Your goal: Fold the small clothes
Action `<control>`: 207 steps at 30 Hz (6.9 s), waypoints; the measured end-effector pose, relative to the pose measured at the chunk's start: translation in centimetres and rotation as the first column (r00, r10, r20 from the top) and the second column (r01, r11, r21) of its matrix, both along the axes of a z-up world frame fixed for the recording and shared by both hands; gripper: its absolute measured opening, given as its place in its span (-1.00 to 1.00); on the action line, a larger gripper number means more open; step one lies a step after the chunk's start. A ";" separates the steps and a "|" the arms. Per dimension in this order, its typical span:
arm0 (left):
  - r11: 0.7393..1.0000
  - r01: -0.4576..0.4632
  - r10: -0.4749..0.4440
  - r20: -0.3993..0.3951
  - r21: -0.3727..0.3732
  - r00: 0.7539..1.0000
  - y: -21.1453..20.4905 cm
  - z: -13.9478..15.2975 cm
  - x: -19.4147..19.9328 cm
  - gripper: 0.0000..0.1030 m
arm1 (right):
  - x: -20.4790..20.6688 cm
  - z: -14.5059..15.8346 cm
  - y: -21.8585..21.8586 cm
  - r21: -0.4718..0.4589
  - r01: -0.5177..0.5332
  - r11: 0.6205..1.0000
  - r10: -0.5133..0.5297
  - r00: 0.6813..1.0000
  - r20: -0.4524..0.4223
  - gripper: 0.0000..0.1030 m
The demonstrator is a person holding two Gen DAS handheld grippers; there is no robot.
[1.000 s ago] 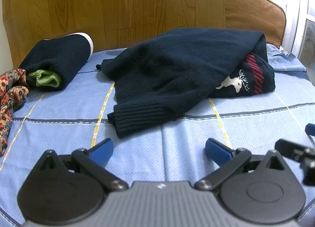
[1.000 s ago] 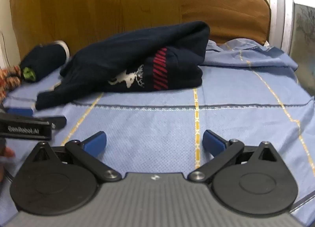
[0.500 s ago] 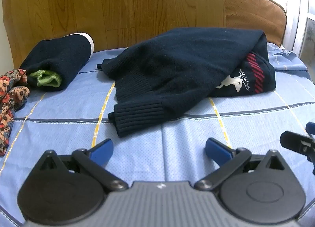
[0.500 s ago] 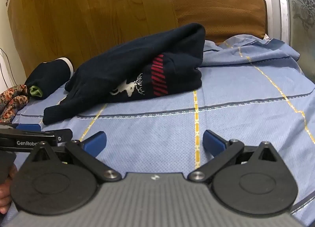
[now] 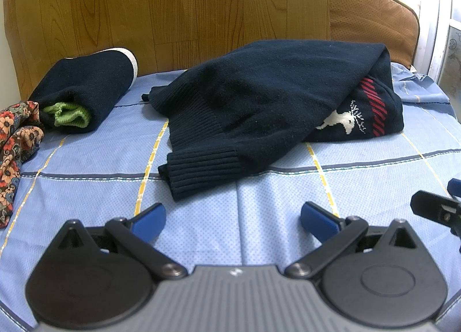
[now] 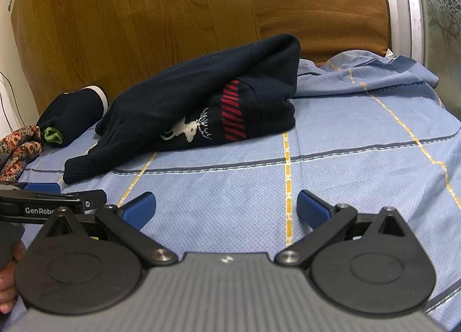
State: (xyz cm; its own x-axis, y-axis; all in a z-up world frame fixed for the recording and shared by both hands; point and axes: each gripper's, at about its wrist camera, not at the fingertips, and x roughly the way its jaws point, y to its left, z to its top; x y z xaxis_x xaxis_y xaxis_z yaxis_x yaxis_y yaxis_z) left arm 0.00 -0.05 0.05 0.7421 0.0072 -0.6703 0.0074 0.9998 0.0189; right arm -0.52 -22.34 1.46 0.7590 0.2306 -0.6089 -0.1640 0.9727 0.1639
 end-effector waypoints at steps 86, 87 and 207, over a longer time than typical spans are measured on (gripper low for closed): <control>0.973 0.201 -0.124 0.478 -0.114 0.870 9.3 19.4 -5.5 -0.45 | -4.2 6.6 2.8 -0.110 -0.291 0.950 0.310 0.915 0.260 0.11; 0.973 0.201 -0.123 0.481 -0.112 0.868 9.3 19.7 -5.4 -0.45 | -4.2 5.4 3.7 -0.158 -0.304 0.939 0.336 0.910 0.242 0.11; 0.999 0.038 -0.039 0.052 0.034 0.998 8.3 2.8 -7.2 0.05 | 2.7 -1.5 -2.8 -0.071 0.016 0.997 -0.011 0.997 0.072 -0.89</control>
State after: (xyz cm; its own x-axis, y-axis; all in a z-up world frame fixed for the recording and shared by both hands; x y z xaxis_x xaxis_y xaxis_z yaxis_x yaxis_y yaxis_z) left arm -7.15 8.25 2.83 0.7763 -0.0007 -0.6303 0.0441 0.9976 0.0531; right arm 2.14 -25.17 -0.08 0.8041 0.1776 -0.5674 -0.1597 0.9838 0.0817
